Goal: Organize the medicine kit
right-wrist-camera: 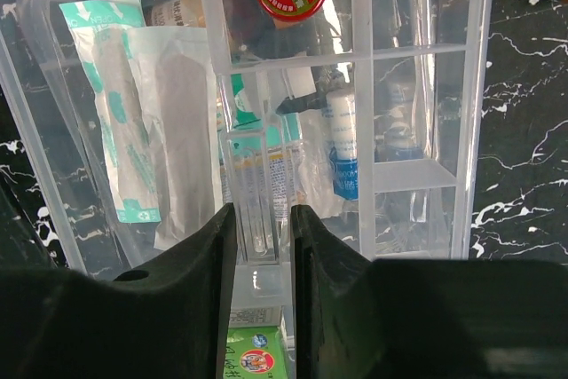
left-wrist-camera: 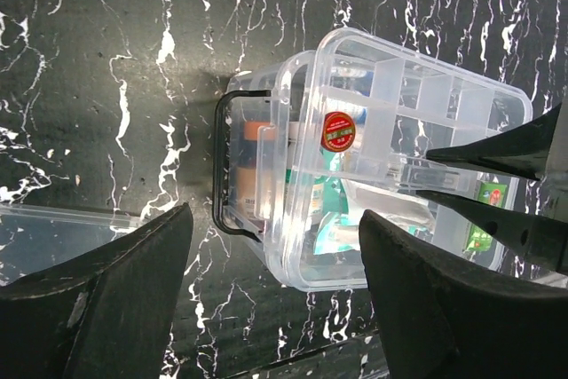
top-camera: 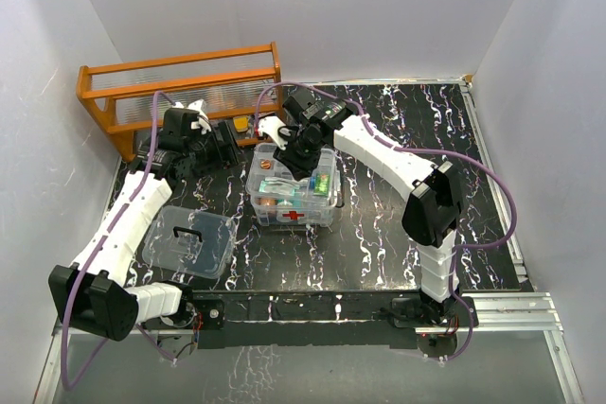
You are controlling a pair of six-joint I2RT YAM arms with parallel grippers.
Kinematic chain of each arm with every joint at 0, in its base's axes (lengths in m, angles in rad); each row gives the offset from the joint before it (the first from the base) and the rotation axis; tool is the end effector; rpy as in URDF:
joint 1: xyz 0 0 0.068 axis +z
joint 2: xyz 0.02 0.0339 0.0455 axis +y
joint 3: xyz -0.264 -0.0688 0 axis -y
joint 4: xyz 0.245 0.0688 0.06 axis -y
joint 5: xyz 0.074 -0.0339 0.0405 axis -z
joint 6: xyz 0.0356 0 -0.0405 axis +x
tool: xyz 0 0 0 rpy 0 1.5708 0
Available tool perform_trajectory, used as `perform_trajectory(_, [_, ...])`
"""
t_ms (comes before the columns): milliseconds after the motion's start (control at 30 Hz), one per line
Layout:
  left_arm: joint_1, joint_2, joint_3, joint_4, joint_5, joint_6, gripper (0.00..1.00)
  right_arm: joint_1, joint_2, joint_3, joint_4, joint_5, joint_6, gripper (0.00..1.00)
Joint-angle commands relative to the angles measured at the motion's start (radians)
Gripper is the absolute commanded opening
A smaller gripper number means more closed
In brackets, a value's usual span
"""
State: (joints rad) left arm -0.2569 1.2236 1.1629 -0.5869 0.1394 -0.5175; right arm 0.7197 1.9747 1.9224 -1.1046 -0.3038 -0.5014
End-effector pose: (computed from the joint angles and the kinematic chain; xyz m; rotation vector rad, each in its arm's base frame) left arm 0.2555 -0.0722 0.3409 -0.2170 2.2633 -0.5737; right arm 0.3050 0.2815 0.3045 -1.6341 2.1825 0.4770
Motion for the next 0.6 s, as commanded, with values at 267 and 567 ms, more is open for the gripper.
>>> perform_trajectory(267, [0.005,0.057,-0.045,0.01,0.141,0.016,0.71,-0.008,-0.029,-0.031,-0.002,-0.043,-0.09,0.0])
perform_trajectory(567, [0.006,0.085,-0.079,0.025,0.157,0.026,0.7,-0.009,-0.021,-0.054,0.021,-0.052,-0.101,0.0])
